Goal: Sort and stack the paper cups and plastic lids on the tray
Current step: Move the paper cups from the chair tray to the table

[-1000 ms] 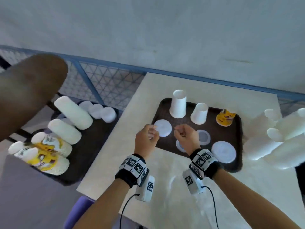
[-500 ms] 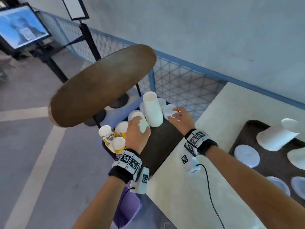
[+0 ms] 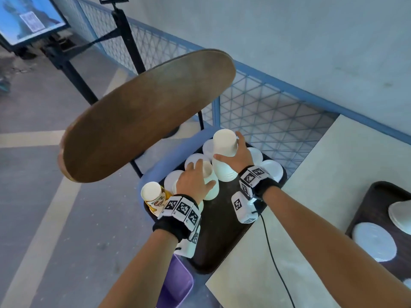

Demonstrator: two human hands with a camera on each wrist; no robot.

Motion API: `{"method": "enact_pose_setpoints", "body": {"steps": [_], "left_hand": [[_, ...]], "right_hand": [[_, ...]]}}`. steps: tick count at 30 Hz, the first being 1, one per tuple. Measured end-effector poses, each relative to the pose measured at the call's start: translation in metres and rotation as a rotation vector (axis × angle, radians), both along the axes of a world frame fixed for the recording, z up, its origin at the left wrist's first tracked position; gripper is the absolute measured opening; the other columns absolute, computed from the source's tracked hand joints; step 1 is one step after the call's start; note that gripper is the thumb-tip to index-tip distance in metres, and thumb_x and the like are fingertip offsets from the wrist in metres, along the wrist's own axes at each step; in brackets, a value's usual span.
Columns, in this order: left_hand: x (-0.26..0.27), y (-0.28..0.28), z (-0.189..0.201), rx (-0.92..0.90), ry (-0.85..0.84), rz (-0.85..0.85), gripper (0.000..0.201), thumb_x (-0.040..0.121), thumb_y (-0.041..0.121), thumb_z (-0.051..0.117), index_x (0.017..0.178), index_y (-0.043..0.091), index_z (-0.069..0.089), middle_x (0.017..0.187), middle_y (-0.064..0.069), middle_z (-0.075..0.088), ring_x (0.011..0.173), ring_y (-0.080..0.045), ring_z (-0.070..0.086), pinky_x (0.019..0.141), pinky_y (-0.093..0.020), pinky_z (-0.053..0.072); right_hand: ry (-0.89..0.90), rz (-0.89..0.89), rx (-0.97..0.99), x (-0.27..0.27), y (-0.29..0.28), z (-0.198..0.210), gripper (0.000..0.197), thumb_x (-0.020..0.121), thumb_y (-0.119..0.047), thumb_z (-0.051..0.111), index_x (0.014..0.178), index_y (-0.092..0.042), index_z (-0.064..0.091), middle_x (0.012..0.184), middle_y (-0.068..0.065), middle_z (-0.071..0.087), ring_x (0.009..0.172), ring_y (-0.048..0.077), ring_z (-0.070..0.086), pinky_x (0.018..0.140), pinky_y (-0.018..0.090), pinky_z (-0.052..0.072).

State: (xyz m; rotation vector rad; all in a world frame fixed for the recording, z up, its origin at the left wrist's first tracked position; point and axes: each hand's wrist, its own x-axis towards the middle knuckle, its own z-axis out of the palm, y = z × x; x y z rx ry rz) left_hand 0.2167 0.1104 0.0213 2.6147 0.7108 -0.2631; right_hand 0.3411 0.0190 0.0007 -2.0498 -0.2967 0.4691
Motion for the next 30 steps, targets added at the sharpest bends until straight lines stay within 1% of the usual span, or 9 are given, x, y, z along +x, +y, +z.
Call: {"method": "enact_pose_setpoints", "body": {"steps": [5,11,16,20,22,24,27,28,30], "left_hand": [[0.011,-0.002,-0.005,0.053,-0.020,-0.027,0.057,0.091,0.037,0.053,0.139,0.015,0.030,0.134,-0.013,0.045,0.120,-0.032,0.049,0.104,-0.042,0.037],[0.017,-0.012,-0.002,0.017,-0.061,-0.037,0.051,0.090,0.033,0.055,0.134,0.014,0.039,0.126,-0.012,0.050,0.112,-0.029,0.054,0.089,-0.035,0.044],[0.005,-0.030,0.002,0.002,-0.019,-0.132,0.053,0.088,0.034,0.057,0.134,0.015,0.041,0.127,-0.010,0.052,0.115,-0.028,0.053,0.093,-0.036,0.041],[-0.014,-0.048,-0.003,-0.044,-0.044,-0.141,0.055,0.088,0.030,0.058,0.137,0.016,0.038,0.131,-0.009,0.049,0.119,-0.025,0.050,0.096,-0.031,0.038],[-0.024,-0.055,-0.011,-0.133,-0.127,-0.073,0.063,0.086,0.026,0.061,0.142,0.018,0.032,0.133,-0.008,0.047,0.122,-0.022,0.048,0.099,-0.028,0.036],[-0.034,-0.062,-0.023,-0.276,-0.247,0.073,0.077,0.082,0.020,0.066,0.145,0.019,0.022,0.137,-0.008,0.045,0.126,-0.022,0.044,0.103,-0.027,0.034],[-0.043,-0.072,-0.051,-0.435,-0.353,0.350,0.097,0.074,0.018,0.075,0.147,0.015,0.012,0.152,-0.008,0.027,0.141,-0.023,0.026,0.117,-0.037,0.021],[-0.044,-0.075,-0.061,-0.464,-0.366,0.414,0.101,0.072,0.019,0.077,0.147,0.013,0.011,0.154,-0.008,0.023,0.143,-0.023,0.022,0.118,-0.041,0.019],[-0.046,-0.080,-0.077,-0.507,-0.369,0.491,0.103,0.070,0.020,0.079,0.147,0.012,0.012,0.155,-0.007,0.020,0.144,-0.023,0.019,0.119,-0.039,0.016]], "right_hand": [[-0.008,-0.011,-0.001,0.000,0.004,-0.006,0.084,0.074,-0.024,0.076,0.141,-0.013,0.027,0.138,0.009,0.045,0.124,0.030,0.046,0.100,0.041,0.038],[-0.026,0.054,-0.041,-0.005,-0.018,-0.006,0.081,0.074,-0.026,0.075,0.139,-0.013,0.028,0.137,0.009,0.045,0.123,0.027,0.046,0.101,0.037,0.039],[-0.066,0.049,-0.063,-0.014,-0.058,-0.010,0.081,0.071,-0.026,0.078,0.136,-0.011,0.033,0.134,0.009,0.047,0.122,0.026,0.047,0.099,0.034,0.038],[-0.059,0.079,-0.060,-0.019,-0.080,-0.015,0.082,0.066,-0.025,0.081,0.133,-0.012,0.037,0.131,0.007,0.050,0.121,0.024,0.048,0.102,0.038,0.040],[-0.057,0.087,-0.036,-0.022,-0.086,-0.018,0.083,0.062,-0.026,0.084,0.131,-0.013,0.040,0.129,0.007,0.051,0.119,0.024,0.049,0.102,0.043,0.041],[-0.074,0.074,-0.008,-0.027,-0.088,-0.022,0.086,0.058,-0.025,0.086,0.129,-0.014,0.040,0.127,0.006,0.051,0.117,0.024,0.049,0.102,0.044,0.042],[-0.047,0.021,-0.005,-0.036,-0.088,-0.033,0.098,0.053,-0.026,0.088,0.133,-0.015,0.034,0.131,0.005,0.047,0.121,0.023,0.046,0.104,0.043,0.040],[-0.019,-0.007,0.003,-0.039,-0.088,-0.038,0.101,0.051,-0.029,0.089,0.134,-0.017,0.033,0.132,0.005,0.047,0.122,0.023,0.046,0.104,0.044,0.039],[0.033,-0.053,0.027,-0.045,-0.087,-0.050,0.101,0.049,-0.031,0.089,0.133,-0.019,0.034,0.133,0.003,0.048,0.123,0.021,0.047,0.105,0.044,0.040]]}}
